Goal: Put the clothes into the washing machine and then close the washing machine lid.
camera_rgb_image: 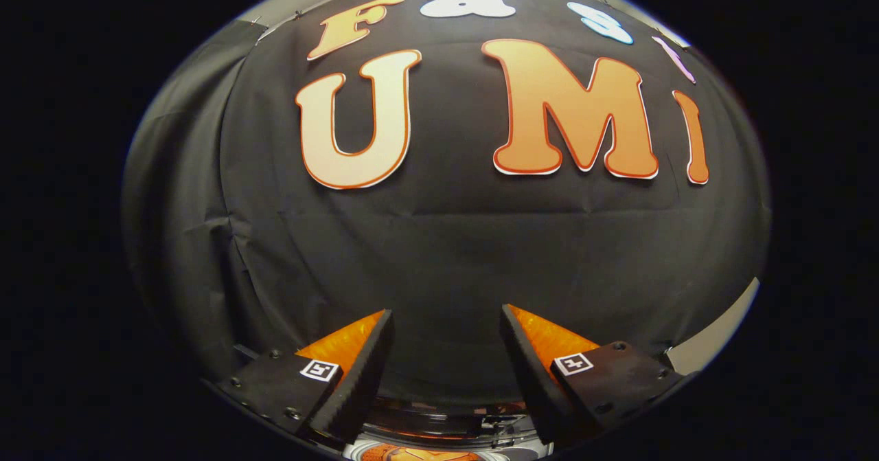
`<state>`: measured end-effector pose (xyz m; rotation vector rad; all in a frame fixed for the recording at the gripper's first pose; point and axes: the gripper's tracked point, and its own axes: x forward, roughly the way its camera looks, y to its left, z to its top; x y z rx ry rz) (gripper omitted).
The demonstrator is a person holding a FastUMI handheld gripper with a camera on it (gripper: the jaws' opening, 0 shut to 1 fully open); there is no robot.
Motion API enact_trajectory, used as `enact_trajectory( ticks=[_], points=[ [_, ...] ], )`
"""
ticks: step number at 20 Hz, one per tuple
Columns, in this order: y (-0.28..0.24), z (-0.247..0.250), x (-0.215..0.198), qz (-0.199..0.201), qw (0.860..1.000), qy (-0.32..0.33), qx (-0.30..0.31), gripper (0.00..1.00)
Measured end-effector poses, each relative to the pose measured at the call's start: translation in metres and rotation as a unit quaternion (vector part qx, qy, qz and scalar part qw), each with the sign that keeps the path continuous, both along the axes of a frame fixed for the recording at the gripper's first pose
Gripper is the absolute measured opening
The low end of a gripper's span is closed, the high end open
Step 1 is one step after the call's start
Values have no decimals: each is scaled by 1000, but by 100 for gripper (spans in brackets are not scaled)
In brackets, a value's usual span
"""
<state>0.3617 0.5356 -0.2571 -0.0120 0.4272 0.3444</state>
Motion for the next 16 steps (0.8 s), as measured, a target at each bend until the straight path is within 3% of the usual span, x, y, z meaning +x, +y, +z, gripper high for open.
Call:
enact_trajectory(
  ticks=[4,6,16],
  points=[
    [0,-47,-1,-12,998,60,-16,98],
    [-4,-48,6,-6,998,41,-38,97],
    [-4,-44,-4,-5,999,25,-25,97]
  ],
)
